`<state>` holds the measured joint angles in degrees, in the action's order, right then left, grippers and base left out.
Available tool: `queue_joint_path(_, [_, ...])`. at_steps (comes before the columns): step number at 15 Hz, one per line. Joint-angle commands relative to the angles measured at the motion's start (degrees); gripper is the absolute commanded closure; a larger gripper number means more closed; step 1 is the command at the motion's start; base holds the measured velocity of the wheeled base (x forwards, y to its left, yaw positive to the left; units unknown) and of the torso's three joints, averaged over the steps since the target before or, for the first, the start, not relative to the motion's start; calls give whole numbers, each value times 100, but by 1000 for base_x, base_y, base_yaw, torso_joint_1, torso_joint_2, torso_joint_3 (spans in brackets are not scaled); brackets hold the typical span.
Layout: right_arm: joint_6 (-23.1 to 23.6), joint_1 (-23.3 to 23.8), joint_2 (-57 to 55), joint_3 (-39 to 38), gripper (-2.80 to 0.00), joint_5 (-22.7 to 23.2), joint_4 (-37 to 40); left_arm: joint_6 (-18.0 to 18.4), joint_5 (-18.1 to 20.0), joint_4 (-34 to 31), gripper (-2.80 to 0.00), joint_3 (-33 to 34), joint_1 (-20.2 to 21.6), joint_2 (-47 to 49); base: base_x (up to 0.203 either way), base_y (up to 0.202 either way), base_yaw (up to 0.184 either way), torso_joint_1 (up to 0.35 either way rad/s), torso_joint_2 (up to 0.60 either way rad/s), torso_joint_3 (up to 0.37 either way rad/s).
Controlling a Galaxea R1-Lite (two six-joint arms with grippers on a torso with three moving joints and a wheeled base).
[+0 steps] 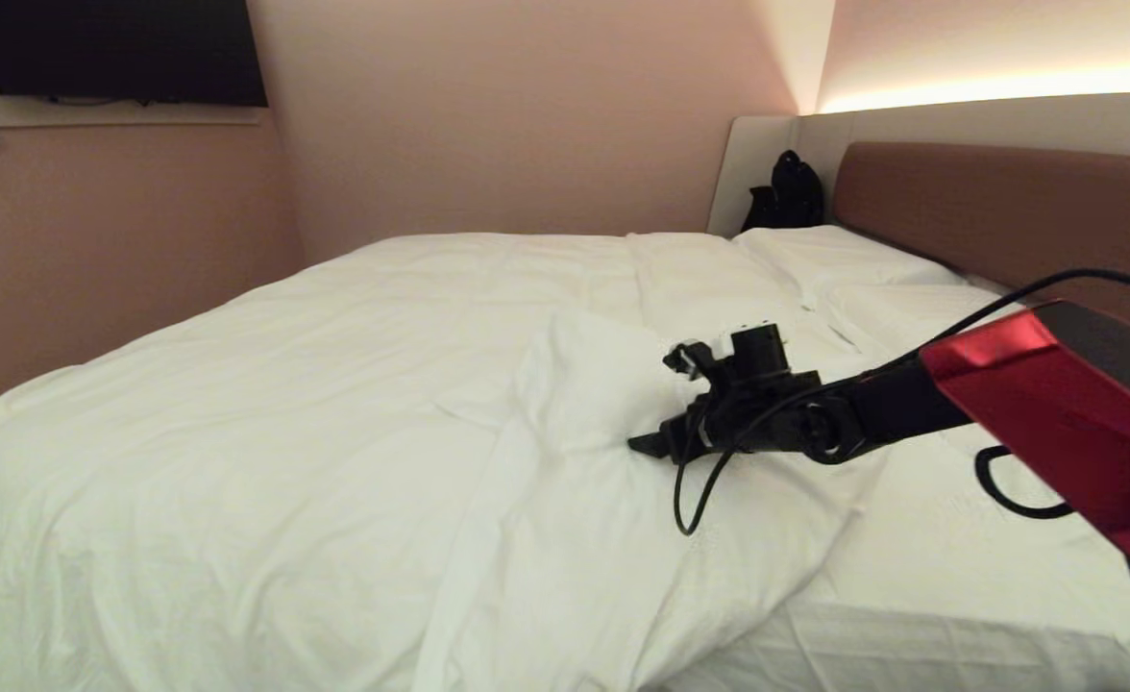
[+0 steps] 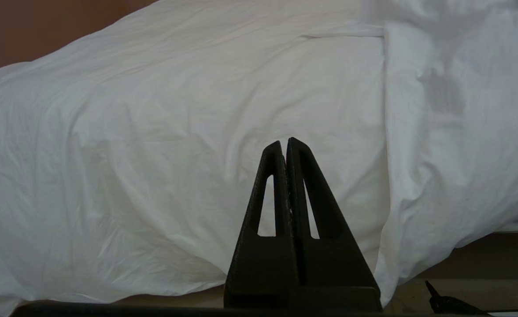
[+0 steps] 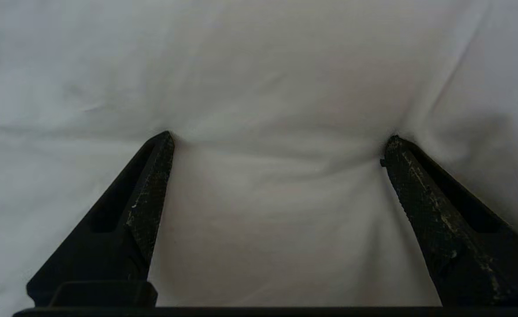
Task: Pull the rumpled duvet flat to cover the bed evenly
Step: Flatten the corners of the folded blanket
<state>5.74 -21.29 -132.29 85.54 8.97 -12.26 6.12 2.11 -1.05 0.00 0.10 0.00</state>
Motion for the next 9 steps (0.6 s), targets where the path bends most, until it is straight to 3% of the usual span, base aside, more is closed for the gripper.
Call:
queue_joint_path(1, [6,31,-1110,540,-280,-302,17,3,0,-1,0,0,-1,0,0,0,0,0,0,0])
queue_joint_path(8, [23,113,-1489,1113,-280,-415,615,3,0,-1,0,0,2,0,0,0,0,0,0,0])
queue_joint_path(9, [24,116,-1493,1114,0,-422,628,3,0,-1,0,0,-1,0,0,0,0,0,0,0])
